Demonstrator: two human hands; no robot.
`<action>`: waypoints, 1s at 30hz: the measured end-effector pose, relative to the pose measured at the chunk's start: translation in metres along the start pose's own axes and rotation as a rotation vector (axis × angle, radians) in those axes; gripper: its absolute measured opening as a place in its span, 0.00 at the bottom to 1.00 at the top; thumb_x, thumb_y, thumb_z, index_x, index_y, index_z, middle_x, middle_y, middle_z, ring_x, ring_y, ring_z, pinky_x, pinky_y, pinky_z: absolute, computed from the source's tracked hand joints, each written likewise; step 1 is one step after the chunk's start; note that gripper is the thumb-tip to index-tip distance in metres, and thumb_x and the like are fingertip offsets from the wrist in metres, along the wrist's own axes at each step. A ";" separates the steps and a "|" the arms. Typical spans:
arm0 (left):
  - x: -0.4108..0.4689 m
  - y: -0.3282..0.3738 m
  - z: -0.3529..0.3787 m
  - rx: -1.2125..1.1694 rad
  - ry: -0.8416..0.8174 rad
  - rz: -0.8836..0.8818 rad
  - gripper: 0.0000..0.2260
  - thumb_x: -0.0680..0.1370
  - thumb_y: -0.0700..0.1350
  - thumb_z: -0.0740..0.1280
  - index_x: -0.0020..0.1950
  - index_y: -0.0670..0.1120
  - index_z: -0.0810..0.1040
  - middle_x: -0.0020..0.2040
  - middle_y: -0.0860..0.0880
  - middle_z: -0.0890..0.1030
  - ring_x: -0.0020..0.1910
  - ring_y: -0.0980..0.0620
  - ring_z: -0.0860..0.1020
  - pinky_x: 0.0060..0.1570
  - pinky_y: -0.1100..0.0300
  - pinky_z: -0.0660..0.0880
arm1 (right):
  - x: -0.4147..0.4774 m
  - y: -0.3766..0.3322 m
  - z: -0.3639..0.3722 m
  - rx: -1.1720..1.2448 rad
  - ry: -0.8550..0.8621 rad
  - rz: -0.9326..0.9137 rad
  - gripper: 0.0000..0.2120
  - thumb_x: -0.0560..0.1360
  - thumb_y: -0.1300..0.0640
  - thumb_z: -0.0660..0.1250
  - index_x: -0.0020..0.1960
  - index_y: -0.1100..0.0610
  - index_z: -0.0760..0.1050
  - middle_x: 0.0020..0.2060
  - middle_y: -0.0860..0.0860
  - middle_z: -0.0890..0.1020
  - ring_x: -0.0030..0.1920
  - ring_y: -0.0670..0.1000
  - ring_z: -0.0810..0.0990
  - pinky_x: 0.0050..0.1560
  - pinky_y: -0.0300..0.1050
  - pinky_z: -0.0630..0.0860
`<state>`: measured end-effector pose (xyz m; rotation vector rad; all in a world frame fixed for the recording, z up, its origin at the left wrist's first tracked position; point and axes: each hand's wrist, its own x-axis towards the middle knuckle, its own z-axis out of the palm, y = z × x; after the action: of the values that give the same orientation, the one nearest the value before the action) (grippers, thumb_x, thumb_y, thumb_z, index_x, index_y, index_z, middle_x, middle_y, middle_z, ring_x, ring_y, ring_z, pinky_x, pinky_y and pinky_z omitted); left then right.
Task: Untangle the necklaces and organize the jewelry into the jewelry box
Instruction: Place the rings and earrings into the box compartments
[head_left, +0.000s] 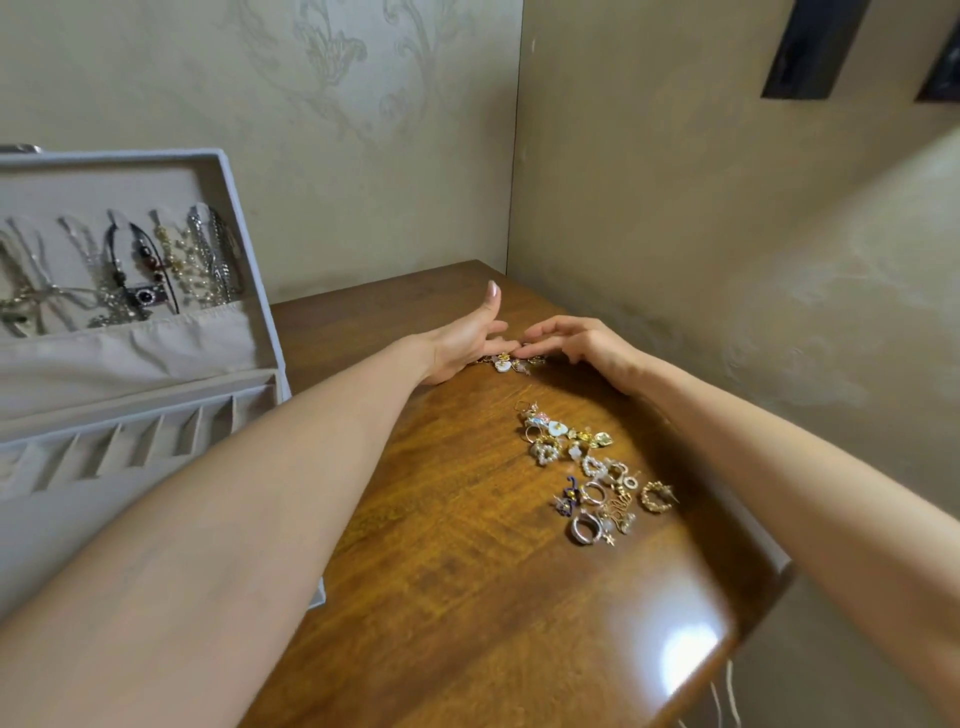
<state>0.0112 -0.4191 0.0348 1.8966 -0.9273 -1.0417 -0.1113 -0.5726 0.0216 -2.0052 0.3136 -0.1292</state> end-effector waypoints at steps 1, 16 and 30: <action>-0.004 0.000 0.003 0.009 -0.014 -0.006 0.41 0.72 0.70 0.31 0.78 0.48 0.46 0.74 0.53 0.64 0.77 0.50 0.46 0.72 0.46 0.38 | -0.009 0.000 0.000 0.001 0.000 0.003 0.27 0.65 0.72 0.52 0.61 0.61 0.74 0.51 0.51 0.85 0.60 0.46 0.77 0.49 0.38 0.67; -0.073 -0.005 0.064 0.088 -0.069 0.069 0.38 0.74 0.69 0.34 0.78 0.49 0.42 0.74 0.52 0.63 0.77 0.52 0.47 0.74 0.46 0.39 | -0.121 0.005 0.012 0.153 -0.029 -0.046 0.22 0.69 0.57 0.58 0.62 0.58 0.72 0.55 0.55 0.83 0.61 0.51 0.78 0.71 0.53 0.64; -0.124 -0.026 0.098 0.480 -0.047 0.238 0.61 0.53 0.75 0.70 0.76 0.55 0.42 0.78 0.48 0.45 0.76 0.46 0.48 0.73 0.42 0.52 | -0.170 -0.019 -0.003 -0.312 0.002 0.043 0.30 0.67 0.61 0.76 0.66 0.50 0.70 0.57 0.51 0.74 0.49 0.48 0.74 0.48 0.32 0.72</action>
<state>-0.1194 -0.3288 0.0164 2.0765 -1.4939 -0.7683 -0.2721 -0.5205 0.0478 -2.3053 0.3970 -0.0569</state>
